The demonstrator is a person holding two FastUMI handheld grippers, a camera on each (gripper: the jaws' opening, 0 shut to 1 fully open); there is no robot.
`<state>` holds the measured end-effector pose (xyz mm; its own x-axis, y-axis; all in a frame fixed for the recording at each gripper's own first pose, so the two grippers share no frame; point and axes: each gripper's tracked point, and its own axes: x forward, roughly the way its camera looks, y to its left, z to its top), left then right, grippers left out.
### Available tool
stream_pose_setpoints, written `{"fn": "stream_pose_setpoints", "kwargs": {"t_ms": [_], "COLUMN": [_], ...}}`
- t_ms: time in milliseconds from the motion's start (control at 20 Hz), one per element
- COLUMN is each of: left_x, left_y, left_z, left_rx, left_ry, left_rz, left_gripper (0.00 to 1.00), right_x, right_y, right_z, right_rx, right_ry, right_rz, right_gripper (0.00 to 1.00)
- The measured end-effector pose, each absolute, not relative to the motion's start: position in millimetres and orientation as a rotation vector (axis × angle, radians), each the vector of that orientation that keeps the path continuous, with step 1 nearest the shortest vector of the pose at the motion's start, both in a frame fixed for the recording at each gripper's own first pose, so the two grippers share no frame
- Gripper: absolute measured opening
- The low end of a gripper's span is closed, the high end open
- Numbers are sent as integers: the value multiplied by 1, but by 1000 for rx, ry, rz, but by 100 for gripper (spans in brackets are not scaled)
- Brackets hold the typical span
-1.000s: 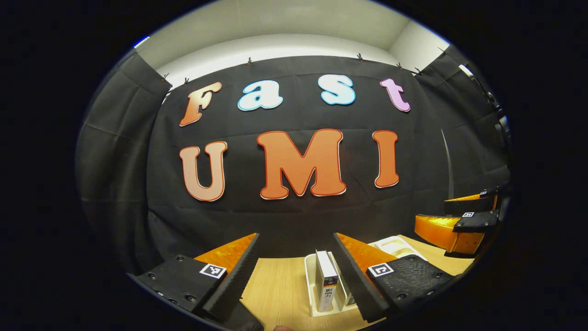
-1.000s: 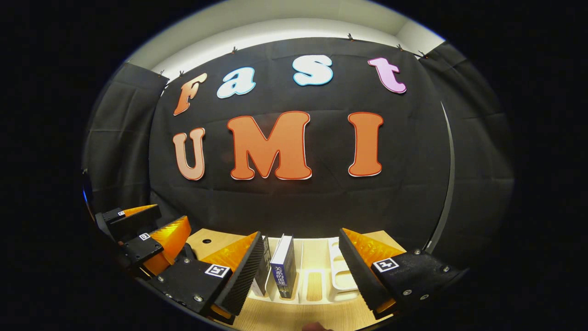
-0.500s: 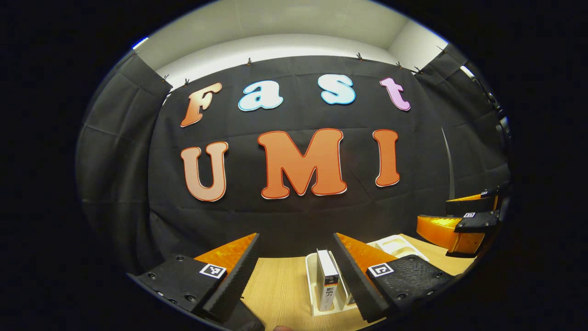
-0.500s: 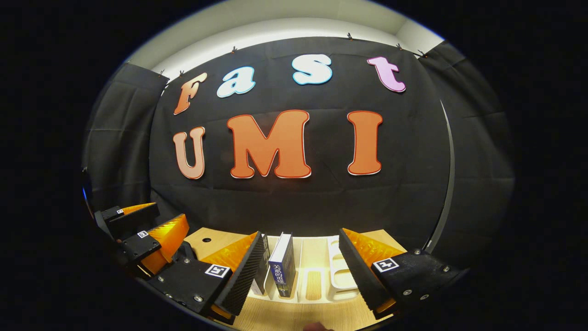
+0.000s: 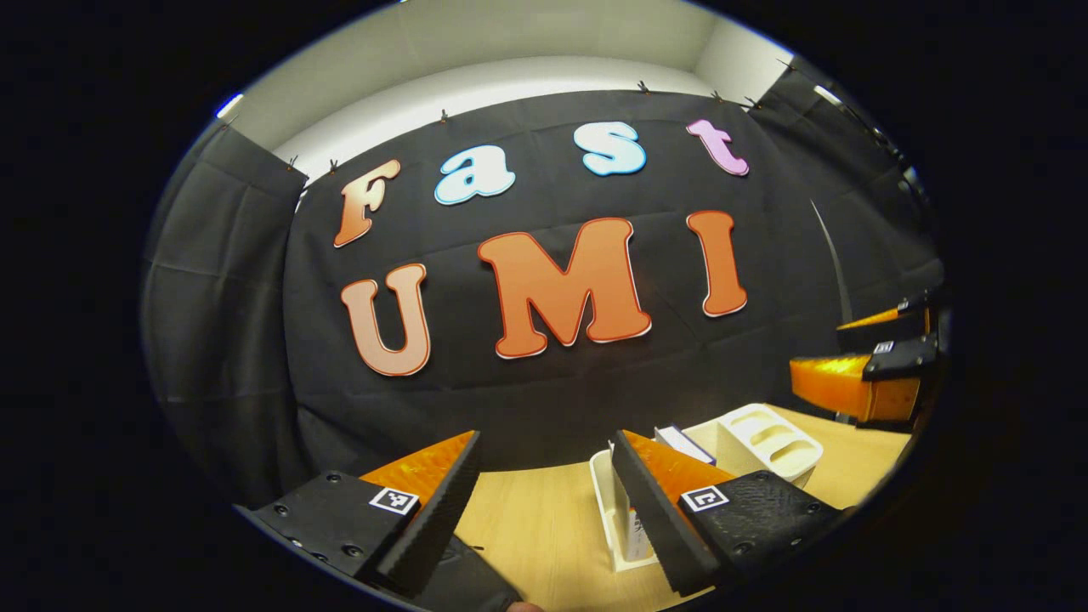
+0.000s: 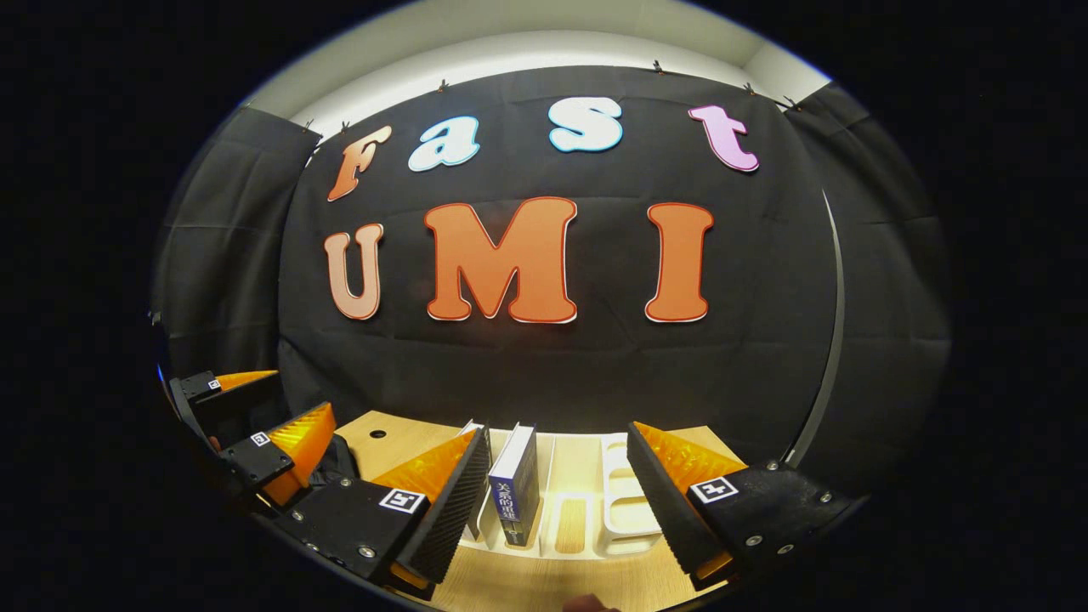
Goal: Open the schoolbag, grab two books from the bookshelf and put them into the schoolbag.
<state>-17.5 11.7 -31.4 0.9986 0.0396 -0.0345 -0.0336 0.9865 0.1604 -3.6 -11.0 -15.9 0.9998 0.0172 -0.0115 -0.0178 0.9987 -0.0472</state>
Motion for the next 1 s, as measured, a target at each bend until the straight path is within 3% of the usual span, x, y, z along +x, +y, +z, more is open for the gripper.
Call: {"fn": "stream_pose_setpoints", "kwargs": {"t_ms": [550, 1000], "left_x": [-41, -92], "left_y": [36, 96], "left_z": [-153, -292], "left_rx": [552, 881], "left_ry": [242, 583], "left_rz": [47, 61], "left_gripper": [96, 96], "right_x": [12, 25], "right_y": [-30, -50], "right_z": [-35, -50], "right_rx": [-71, -62], "right_ry": [39, 70], "right_rz": [23, 10], "right_gripper": [97, 97]}}
